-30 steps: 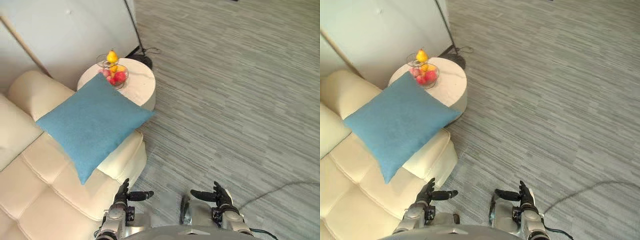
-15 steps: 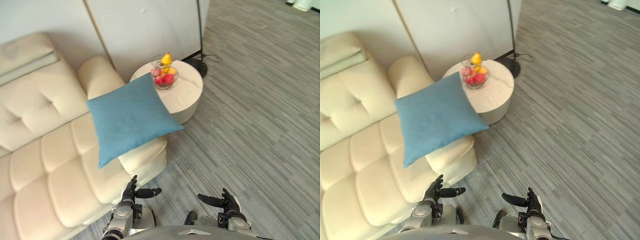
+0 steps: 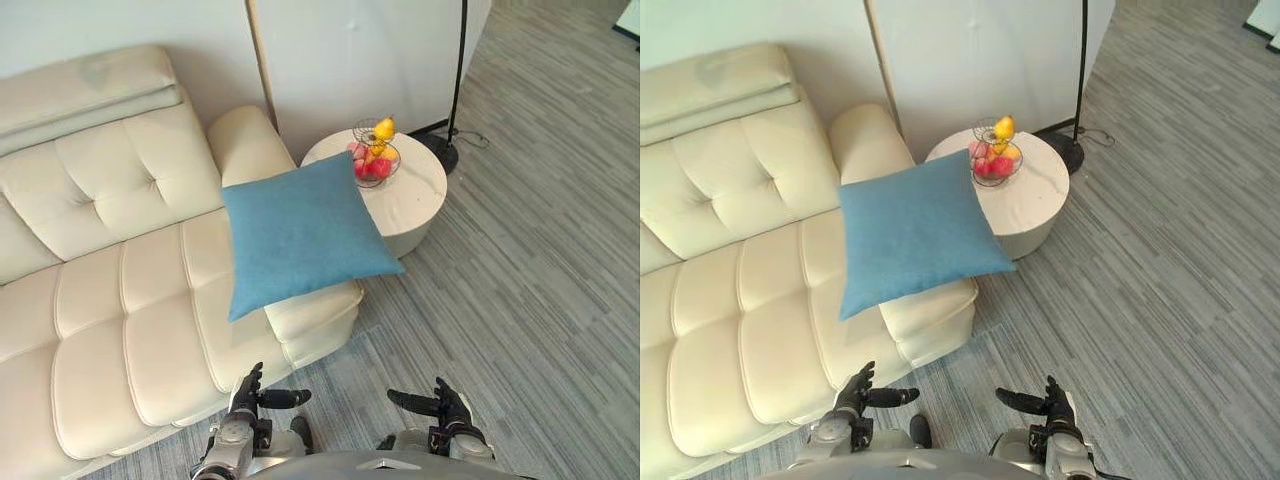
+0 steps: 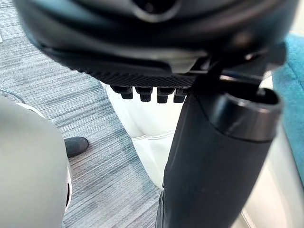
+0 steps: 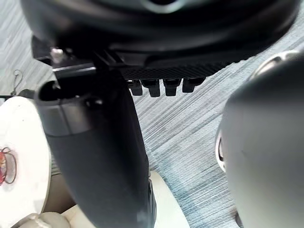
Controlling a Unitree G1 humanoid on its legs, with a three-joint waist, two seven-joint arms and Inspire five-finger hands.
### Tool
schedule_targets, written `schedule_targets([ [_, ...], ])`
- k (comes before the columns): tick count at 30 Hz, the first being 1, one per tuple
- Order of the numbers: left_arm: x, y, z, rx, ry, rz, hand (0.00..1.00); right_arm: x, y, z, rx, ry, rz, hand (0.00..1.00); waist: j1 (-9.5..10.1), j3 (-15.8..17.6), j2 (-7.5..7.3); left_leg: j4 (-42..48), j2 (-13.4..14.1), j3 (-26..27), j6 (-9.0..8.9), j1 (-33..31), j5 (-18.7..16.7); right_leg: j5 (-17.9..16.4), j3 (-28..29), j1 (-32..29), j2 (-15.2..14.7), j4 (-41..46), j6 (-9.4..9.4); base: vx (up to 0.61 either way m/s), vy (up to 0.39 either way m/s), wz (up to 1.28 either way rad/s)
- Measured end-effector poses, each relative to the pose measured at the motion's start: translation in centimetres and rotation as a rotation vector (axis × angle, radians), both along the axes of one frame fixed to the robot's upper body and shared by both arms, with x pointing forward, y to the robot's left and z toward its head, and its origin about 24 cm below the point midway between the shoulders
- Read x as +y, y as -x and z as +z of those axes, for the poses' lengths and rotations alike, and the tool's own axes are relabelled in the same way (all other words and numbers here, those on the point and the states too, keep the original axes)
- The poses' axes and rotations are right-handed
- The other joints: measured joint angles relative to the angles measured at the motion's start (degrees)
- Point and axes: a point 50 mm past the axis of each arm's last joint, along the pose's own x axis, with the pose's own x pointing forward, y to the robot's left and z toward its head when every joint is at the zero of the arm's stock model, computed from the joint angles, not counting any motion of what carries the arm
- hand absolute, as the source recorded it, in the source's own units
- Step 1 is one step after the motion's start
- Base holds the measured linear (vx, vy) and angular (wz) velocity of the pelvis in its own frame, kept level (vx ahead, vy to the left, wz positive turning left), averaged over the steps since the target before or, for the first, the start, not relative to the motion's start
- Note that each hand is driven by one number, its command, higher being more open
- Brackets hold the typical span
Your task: Pick up cushions and gather them together orderly.
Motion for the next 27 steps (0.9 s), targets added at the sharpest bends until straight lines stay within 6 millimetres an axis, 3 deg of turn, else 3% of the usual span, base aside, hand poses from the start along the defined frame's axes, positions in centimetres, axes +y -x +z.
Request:
schedule_targets([
  [1,0.2,0.1,-0.1,0.006,-0.004,0.002,1.00,0.1,0.1,0.0,0.004,0.003,0.014,1.00,-0.31,0.2,-0.41,-2.1,-1.0,-1.3,0.49,1.1,0.7,-1.6,0.0,-2.1,-2.8,7.7,0.55,-0.03,0.094,0.32],
  [3,0.5,0.3,-0.1,0.015,-0.011,0.003,1.00,0.2,-0.2,0.1,-0.005,0.002,0.017,1.00,-0.81,0.3,-1.00,-3.3,-1.8,-2.9,0.86,2.0,0.9,-1.8,1.6,-5.0,-5.3,16.5,0.18,-0.04,0.078,0.42],
  [5,1.2,0.6,-0.2,0.022,-0.029,0.005,1.00,0.4,-0.3,0.1,-0.009,-0.003,0.020,1.00,-1.51,0.3,-2.20,-4.0,-2.6,-5.5,1.49,3.2,1.2,-2.1,7.3,-7.7,-6.4,22.8,-1.39,-0.01,0.007,0.73],
  [6,1.6,0.9,-0.2,0.028,-0.038,0.022,1.00,0.8,-0.3,0.0,-0.011,-0.011,0.026,1.00,-1.62,0.2,-2.52,-4.0,-2.2,-7.7,1.58,3.2,1.2,-5.4,13.2,-8.2,-3.9,20.8,-2.12,-0.01,-0.049,0.90],
  [7,1.7,0.9,-0.2,0.028,-0.041,0.025,1.00,0.9,-0.3,0.0,-0.011,-0.015,0.031,1.00,-1.71,0.2,-2.58,-3.9,-2.0,-9.2,1.56,3.0,1.2,-6.1,16.2,-8.3,-2.2,18.4,-2.14,-0.02,-0.088,0.85],
  [10,1.8,0.9,-0.2,0.028,-0.045,0.026,1.00,1.0,-0.2,0.0,-0.007,-0.017,0.033,1.00,-1.98,-0.2,-3.14,-3.8,-2.2,-12.6,0.33,2.3,1.5,-3.9,23.4,-9.0,1.5,7.8,-0.84,0.00,-0.137,0.77],
  [11,2.0,1.0,-0.3,0.039,-0.052,0.026,1.00,1.2,-0.1,-0.1,-0.001,-0.030,0.023,1.00,-2.28,-0.5,-4.12,-4.0,-3.3,-14.1,-0.53,2.6,1.8,0.1,23.6,-8.1,0.8,4.7,-0.07,0.10,-0.136,0.57],
  [12,1.6,1.3,-0.4,0.046,-0.041,0.041,1.00,1.0,0.0,-0.2,0.004,-0.023,0.024,1.00,-2.21,-1.1,-2.78,-4.7,-2.1,-14.4,-0.96,2.7,2.3,0.3,23.0,-7.4,1.9,2.7,-0.15,0.16,-0.141,0.40],
  [15,1.3,1.9,-0.7,0.058,-0.024,0.079,1.00,0.4,0.3,-0.3,0.022,-0.012,0.016,1.00,-2.16,-2.0,-0.97,-5.9,-0.1,-14.3,-1.79,3.6,2.1,2.0,22.3,-4.5,4.5,-2.4,-0.84,0.15,-0.089,-0.03],
  [21,1.5,1.9,-0.6,0.056,-0.031,0.078,1.00,1.1,0.8,-0.5,0.036,-0.031,0.003,1.00,-2.48,-2.8,-2.74,-6.1,1.0,-15.3,-2.87,5.8,1.4,2.5,20.5,1.0,6.0,-7.6,-1.10,0.11,-0.055,0.11],
  [27,1.9,1.5,-0.4,0.038,-0.030,0.079,1.00,-1.6,0.3,0.5,-0.015,0.023,0.007,1.00,-2.60,-3.0,-2.70,-5.7,-0.3,-15.5,-2.56,5.7,1.2,3.4,20.0,2.5,4.6,-9.7,-0.27,0.03,0.044,0.07],
])
